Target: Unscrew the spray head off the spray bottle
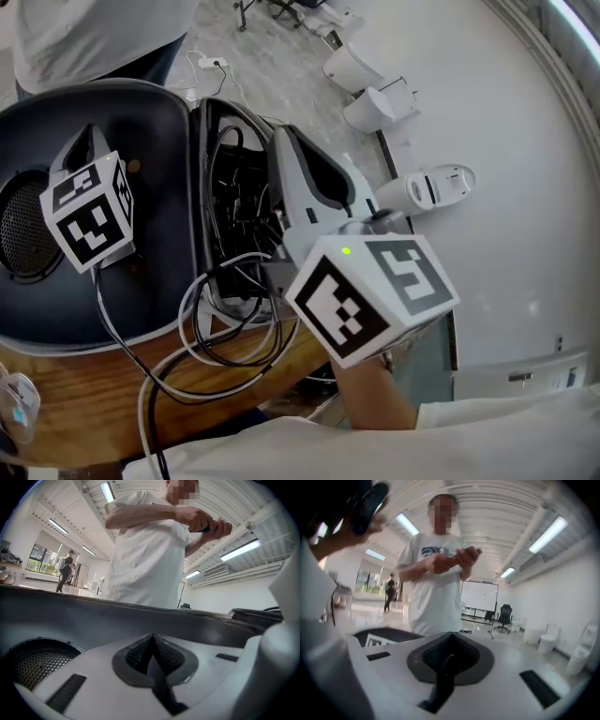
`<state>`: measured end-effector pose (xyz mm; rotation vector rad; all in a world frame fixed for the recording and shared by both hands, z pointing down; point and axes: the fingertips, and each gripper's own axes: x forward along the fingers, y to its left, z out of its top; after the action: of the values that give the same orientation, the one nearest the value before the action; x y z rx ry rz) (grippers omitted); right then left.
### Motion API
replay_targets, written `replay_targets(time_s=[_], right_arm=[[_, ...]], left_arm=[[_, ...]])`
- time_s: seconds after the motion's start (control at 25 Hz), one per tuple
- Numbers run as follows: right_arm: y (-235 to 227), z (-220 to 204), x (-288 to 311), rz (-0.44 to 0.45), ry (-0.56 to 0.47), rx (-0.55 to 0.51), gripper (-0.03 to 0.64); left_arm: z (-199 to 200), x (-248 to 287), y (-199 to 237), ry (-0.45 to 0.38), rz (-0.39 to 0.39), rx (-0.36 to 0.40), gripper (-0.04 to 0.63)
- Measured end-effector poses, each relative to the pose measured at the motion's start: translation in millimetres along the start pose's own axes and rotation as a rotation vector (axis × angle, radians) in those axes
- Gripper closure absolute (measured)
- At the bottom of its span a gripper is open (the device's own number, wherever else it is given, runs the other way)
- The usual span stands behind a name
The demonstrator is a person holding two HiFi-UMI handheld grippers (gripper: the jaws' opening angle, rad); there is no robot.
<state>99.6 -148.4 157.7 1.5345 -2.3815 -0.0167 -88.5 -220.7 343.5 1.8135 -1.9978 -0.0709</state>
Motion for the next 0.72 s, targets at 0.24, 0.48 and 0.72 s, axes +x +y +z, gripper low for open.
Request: replay_targets(time_s=[0.24, 0.48, 0.72], right_arm=[[-16.2, -9.5, -3.9, 0.131, -0.116, 0.607, 0.623], [-22.2, -21.9, -6.5, 0.097, -0.083, 0.603, 0.623], [-23.6, -26.5, -7.7, 0.076, -0.055, 0.577, 0.623]], left_arm=[[0.2, 0.0, 1.2, -0.001, 0.002, 0.000, 0.598], [0.0, 0.4, 0.7, -0.001, 0.001, -0.001, 0.597], [-0.3, 0.3, 0.8, -0.001, 0.001, -0.002, 0.598]])
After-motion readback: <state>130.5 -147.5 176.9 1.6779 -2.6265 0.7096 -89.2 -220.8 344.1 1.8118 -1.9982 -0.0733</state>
